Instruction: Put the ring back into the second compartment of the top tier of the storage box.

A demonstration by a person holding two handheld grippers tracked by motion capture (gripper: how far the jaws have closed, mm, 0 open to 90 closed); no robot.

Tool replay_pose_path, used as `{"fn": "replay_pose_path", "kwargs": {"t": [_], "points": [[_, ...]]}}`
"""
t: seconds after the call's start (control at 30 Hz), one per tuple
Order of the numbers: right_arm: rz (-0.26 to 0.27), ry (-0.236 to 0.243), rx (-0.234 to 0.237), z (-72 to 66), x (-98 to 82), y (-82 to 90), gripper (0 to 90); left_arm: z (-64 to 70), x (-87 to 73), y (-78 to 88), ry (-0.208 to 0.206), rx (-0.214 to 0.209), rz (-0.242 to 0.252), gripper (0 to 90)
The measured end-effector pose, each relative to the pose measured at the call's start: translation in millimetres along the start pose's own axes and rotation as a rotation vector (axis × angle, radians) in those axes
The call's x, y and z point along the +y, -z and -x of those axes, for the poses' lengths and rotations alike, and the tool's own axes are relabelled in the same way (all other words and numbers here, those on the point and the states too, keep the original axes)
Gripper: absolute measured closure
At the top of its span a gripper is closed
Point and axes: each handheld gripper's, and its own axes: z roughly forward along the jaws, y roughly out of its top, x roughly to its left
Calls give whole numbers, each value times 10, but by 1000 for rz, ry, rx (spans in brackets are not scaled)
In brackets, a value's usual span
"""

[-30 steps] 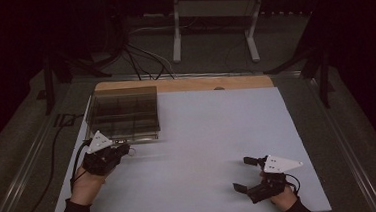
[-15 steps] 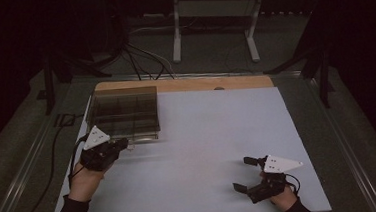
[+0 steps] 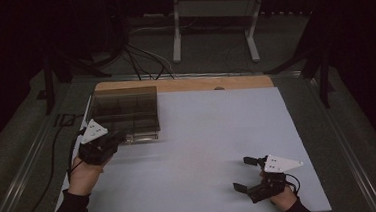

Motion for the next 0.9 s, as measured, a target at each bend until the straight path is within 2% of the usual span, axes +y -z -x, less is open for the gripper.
{"fn": "replay_pose_path", "kwargs": {"t": [0.9], "points": [[-1,1,1,0,-3,8,0,-232,60,-211,55,51,1,882]]}}
